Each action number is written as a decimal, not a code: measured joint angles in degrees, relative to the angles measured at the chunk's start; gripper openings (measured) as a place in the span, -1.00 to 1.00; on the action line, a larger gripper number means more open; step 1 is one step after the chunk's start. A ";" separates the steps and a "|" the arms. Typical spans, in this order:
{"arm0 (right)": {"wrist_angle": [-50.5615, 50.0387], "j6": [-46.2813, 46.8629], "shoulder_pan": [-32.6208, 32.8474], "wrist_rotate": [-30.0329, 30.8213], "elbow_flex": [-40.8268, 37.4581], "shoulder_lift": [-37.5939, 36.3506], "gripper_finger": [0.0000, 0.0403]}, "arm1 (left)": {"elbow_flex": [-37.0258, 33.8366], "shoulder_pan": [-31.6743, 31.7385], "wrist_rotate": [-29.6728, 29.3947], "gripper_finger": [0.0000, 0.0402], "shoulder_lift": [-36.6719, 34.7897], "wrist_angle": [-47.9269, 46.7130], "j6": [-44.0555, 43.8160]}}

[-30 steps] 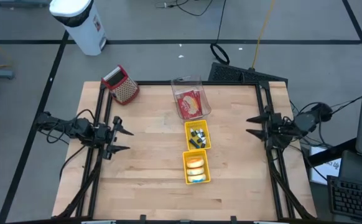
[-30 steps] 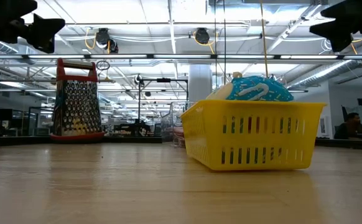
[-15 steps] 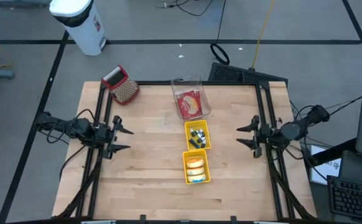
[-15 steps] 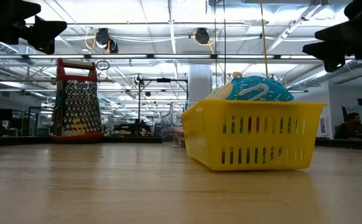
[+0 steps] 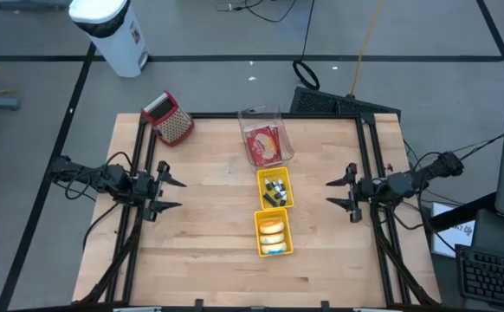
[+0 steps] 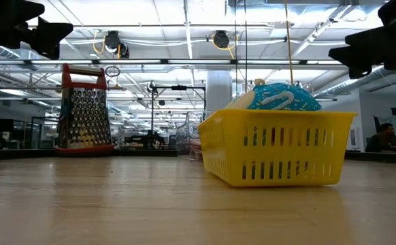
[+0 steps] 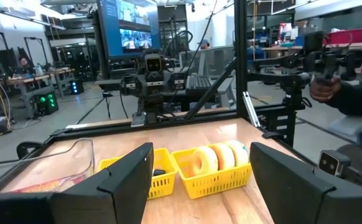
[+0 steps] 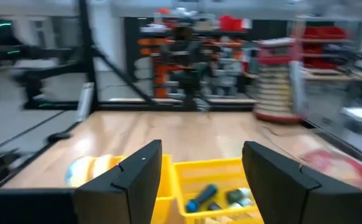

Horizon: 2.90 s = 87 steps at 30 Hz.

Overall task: Pick & Place Food Item
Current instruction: Return to Home Position

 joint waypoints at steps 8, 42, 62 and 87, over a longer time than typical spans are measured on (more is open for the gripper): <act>2.40 0.08 -12.14 -21.40 -0.81 0.01 0.05 | 0.00 0.00 -0.02 0.34 -0.02 0.02 -0.03; 6.25 -3.23 -21.32 -24.94 -4.06 0.02 0.06 | 0.00 0.00 -0.04 0.34 0.00 0.03 -0.03; 6.27 -3.23 -21.32 -24.94 -4.10 0.02 0.05 | 0.00 0.00 -0.05 0.34 0.00 0.04 -0.22; 6.27 -3.23 -21.32 -24.94 -4.10 0.04 0.05 | 0.00 0.00 -0.06 0.34 0.00 0.05 0.06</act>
